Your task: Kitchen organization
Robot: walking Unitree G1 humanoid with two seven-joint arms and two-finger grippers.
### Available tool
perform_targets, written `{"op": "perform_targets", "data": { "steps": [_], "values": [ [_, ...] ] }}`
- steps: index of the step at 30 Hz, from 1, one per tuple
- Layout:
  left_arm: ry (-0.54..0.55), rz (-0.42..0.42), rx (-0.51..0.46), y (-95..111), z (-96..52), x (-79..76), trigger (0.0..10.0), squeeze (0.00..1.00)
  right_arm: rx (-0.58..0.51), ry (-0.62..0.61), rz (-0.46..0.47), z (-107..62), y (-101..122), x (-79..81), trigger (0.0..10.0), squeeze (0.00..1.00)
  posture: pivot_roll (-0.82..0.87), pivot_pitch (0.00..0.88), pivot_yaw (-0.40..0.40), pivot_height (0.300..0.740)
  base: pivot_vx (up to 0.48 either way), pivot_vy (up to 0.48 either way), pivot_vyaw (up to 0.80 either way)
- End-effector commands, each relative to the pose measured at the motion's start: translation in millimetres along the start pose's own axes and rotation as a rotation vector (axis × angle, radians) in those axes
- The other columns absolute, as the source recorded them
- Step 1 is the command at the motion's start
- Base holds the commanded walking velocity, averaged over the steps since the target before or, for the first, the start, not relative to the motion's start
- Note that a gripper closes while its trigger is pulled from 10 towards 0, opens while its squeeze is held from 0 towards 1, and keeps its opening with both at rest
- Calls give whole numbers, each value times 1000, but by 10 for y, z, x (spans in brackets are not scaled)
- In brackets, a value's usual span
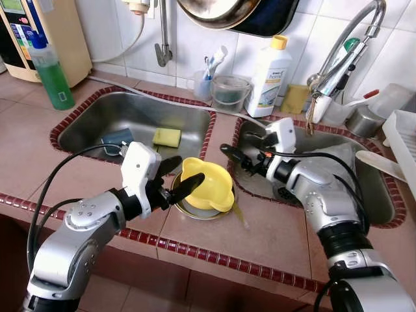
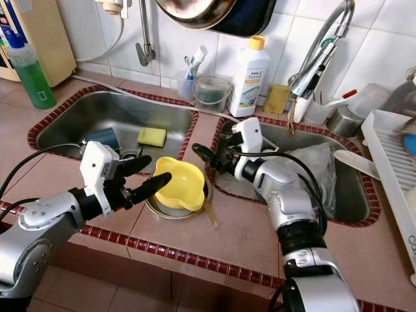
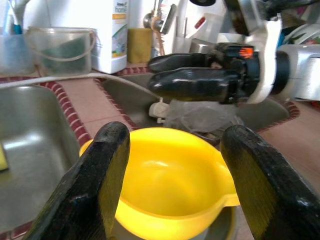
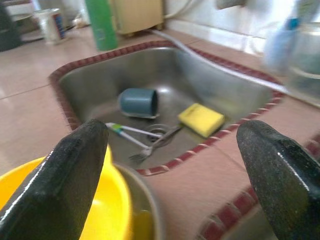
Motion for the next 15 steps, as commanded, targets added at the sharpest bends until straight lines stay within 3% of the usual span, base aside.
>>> {"op": "perform_targets", "data": {
  "steps": [1, 8, 10, 15],
  "values": [
    [-43, 21, -13, 59, 4, -106, 10000, 0, 33, 33, -13, 34, -29, 39, 10000, 0, -21, 47, -100, 740, 0, 0, 0],
    [-78, 41, -64, 184, -4, -287, 10000, 0, 101, 87, 59, 75, -134, 87, 10000, 0, -4, 62, -127, 740, 0, 0, 0],
    [-71, 39, -71, 199, -5, -298, 10000, 0, 132, 83, 81, 67, -155, 54, 9647, 0, -1, 68, -133, 740, 0, 0, 0],
    [-61, 36, -85, 233, -4, -309, 10000, 0, 187, 91, 93, 8, -177, -10, 10000, 0, 6, 78, -146, 740, 0, 0, 0]
  ]
}}
Point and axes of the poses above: a point about 5 cm out from each wrist's last joint towards the gripper, its own z axis pointing out of the wrist towards the gripper, its own y axis along the axis of the wrist's last joint, x = y × z, the point moved 5 cm from there along z, pointing out of the wrist towards the gripper, and after that the axes turned 7 degrees about z, right-handed, at the moved point
